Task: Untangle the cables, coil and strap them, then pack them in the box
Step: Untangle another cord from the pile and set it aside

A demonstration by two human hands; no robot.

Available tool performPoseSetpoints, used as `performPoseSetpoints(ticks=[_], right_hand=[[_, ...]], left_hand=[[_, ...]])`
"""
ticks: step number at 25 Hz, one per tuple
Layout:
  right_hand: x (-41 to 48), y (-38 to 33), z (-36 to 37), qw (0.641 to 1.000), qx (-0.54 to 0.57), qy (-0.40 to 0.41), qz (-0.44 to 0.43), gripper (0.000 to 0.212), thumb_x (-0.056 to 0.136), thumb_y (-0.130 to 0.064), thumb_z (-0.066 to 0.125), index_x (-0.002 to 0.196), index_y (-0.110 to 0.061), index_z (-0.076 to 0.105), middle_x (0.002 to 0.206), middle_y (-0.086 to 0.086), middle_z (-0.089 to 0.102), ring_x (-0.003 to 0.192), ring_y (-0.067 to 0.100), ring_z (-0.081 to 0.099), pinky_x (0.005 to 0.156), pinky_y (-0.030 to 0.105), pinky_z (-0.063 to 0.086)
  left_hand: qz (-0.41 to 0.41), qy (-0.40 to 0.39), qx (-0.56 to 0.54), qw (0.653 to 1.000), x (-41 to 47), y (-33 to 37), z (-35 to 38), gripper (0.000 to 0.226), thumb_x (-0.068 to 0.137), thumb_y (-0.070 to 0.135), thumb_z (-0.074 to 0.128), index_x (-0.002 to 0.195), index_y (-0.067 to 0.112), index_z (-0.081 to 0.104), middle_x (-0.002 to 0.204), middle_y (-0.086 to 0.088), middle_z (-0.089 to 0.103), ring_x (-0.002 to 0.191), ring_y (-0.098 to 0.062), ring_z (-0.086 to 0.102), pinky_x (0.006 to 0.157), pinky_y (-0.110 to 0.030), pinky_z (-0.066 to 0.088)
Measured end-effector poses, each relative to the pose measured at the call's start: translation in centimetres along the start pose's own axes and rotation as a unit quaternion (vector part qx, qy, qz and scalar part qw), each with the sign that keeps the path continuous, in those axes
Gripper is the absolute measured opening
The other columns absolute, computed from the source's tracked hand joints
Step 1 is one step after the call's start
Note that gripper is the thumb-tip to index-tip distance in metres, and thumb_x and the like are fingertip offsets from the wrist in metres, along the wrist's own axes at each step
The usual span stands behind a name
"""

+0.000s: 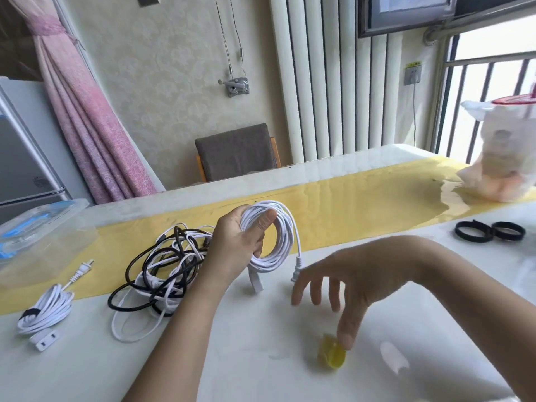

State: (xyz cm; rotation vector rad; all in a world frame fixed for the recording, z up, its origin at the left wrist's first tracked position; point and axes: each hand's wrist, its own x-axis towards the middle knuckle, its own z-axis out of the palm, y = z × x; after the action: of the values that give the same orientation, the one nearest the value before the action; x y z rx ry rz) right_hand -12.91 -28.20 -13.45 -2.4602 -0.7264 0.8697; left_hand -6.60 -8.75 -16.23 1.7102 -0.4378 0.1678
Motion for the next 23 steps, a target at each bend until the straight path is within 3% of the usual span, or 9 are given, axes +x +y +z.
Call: performPoseSetpoints(ticks=[4,6,9,12,14,16,18,21,23], right_hand=[[0.8,-0.1,2.4,0.999,0.012,0.002,-0.051,0.023,0.073,-0.027,0.081,0.092,-0.032,0.069,0.093,-0.015,0.063,0.085,0.008,0.061,0.077,0.021,0.048],[1.0,0.2,2.3,0.993,0.085,0.026,-0.080,0.013,0.075,-0.024,0.080,0.076,-0.030,0.068,0.084,-0.007,0.066,0.076,0.005,0.058,0.074,0.019,0.042],[1.0,0.8,0.3,0.952,0.229,0.129,-0.154,0.012,0.076,-0.023,0.077,0.068,-0.020,0.068,0.072,0.001,0.063,0.068,0.014,0.053,0.071,0.023,0.041],[1.8,0.7,-2.1,0.910,0.283,0.256,-0.164,0.026,0.073,-0.030,0.079,0.065,-0.009,0.065,0.060,0.005,0.050,0.055,0.014,0.033,0.053,0.023,0.026],[3.0,0.3,-3.3,0.891,0.301,0.299,-0.163,0.033,0.068,-0.030,0.075,0.069,0.001,0.063,0.056,0.004,0.044,0.051,0.011,0.027,0.049,0.022,0.020],[4.4,-0.6,-3.9,0.878,0.319,0.316,-0.168,0.030,0.067,-0.031,0.074,0.063,-0.004,0.062,0.058,0.006,0.042,0.050,0.011,0.025,0.046,0.018,0.020],[5.6,-1.0,-4.2,0.866,0.331,0.331,-0.176,0.027,0.066,-0.033,0.075,0.057,-0.011,0.061,0.062,0.008,0.040,0.050,0.011,0.024,0.044,0.016,0.021],[6.9,-0.8,-4.2,0.857,0.333,0.349,-0.181,0.027,0.070,-0.032,0.072,0.059,-0.010,0.060,0.064,0.012,0.044,0.048,0.010,0.024,0.044,0.016,0.021],[7.2,-0.6,-4.0,0.847,0.355,0.349,-0.185,0.025,0.070,-0.030,0.072,0.059,-0.011,0.060,0.056,0.007,0.046,0.047,0.009,0.024,0.044,0.016,0.020]], left_hand=[[-0.022,0.007,-0.018,1.000,0.0,-0.3,0.0,0.036,0.073,0.046,0.065,0.076,0.011,0.055,0.047,0.009,0.034,0.043,-0.012,0.031,0.053,-0.028,0.036],[-0.034,0.015,-0.029,0.999,0.0,-0.5,-0.1,0.040,0.071,0.049,0.065,0.076,0.011,0.054,0.047,0.008,0.035,0.043,-0.013,0.035,0.060,-0.034,0.043],[-0.046,0.030,-0.039,0.998,0.1,-0.7,-0.2,0.043,0.069,0.052,0.066,0.075,0.012,0.054,0.048,0.007,0.038,0.042,-0.013,0.039,0.065,-0.039,0.044],[-0.081,0.037,-0.076,0.993,0.1,-0.2,-0.2,0.034,0.070,0.046,0.065,0.072,0.014,0.057,0.053,0.004,0.045,0.042,-0.011,0.037,0.056,-0.029,0.040],[-0.097,0.016,-0.111,0.989,0.0,0.1,-0.2,0.035,0.072,0.046,0.063,0.080,0.011,0.064,0.061,-0.001,0.059,0.042,-0.009,0.039,0.049,-0.022,0.037],[-0.079,-0.022,-0.145,0.986,0.0,-0.2,-0.5,0.052,0.070,0.057,0.064,0.091,0.010,0.068,0.070,-0.002,0.066,0.044,-0.007,0.040,0.049,-0.018,0.036],[-0.059,-0.041,-0.158,0.985,0.2,-0.5,-0.9,0.056,0.059,0.061,0.078,0.089,0.014,0.071,0.069,0.001,0.059,0.049,-0.007,0.039,0.054,-0.021,0.036],[-0.056,-0.035,-0.160,0.985,0.3,-0.1,-1.3,0.016,0.066,0.027,0.083,0.074,0.019,0.072,0.058,0.006,0.051,0.051,-0.009,0.041,0.052,-0.020,0.039],[-0.054,-0.026,-0.154,0.986,0.1,0.3,-1.3,0.012,0.070,0.009,0.077,0.075,0.016,0.069,0.055,0.010,0.055,0.049,-0.006,0.048,0.049,-0.017,0.041]])
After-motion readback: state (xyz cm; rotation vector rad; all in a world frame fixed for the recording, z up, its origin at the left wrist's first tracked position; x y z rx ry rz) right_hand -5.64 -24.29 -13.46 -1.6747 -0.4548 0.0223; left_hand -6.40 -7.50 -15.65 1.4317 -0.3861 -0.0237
